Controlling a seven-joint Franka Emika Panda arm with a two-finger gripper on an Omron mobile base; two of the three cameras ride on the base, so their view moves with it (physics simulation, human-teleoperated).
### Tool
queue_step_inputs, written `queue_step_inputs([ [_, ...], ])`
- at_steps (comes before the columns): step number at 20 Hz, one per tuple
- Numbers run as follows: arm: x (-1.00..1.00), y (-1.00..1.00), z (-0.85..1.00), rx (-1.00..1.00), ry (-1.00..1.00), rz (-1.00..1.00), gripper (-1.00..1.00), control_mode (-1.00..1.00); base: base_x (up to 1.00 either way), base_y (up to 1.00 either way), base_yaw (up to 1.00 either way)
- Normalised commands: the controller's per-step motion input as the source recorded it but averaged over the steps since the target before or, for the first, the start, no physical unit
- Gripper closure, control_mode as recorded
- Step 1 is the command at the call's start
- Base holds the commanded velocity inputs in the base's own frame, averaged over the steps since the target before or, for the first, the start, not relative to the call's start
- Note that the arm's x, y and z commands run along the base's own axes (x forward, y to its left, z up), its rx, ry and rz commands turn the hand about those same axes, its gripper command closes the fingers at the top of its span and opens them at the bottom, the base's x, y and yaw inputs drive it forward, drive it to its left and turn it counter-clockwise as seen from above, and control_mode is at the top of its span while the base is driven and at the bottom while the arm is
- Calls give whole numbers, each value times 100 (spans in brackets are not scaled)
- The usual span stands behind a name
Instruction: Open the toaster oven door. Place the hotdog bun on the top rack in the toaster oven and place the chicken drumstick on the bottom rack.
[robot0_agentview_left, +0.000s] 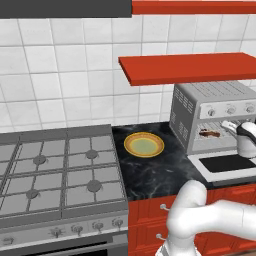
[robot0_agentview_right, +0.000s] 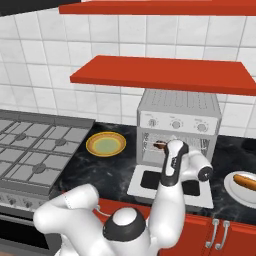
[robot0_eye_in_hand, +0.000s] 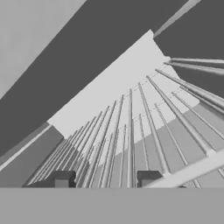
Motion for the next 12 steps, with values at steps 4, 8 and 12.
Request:
queue_step_inputs([
  [4,-20,-4,0,23,0,0,100,-100,0,0,0],
  [8,-12,-1,0,21,0,0,100,-100,0,0,0],
  [12,-60,-8,0,20,0,0,100,-100,0,0,0],
])
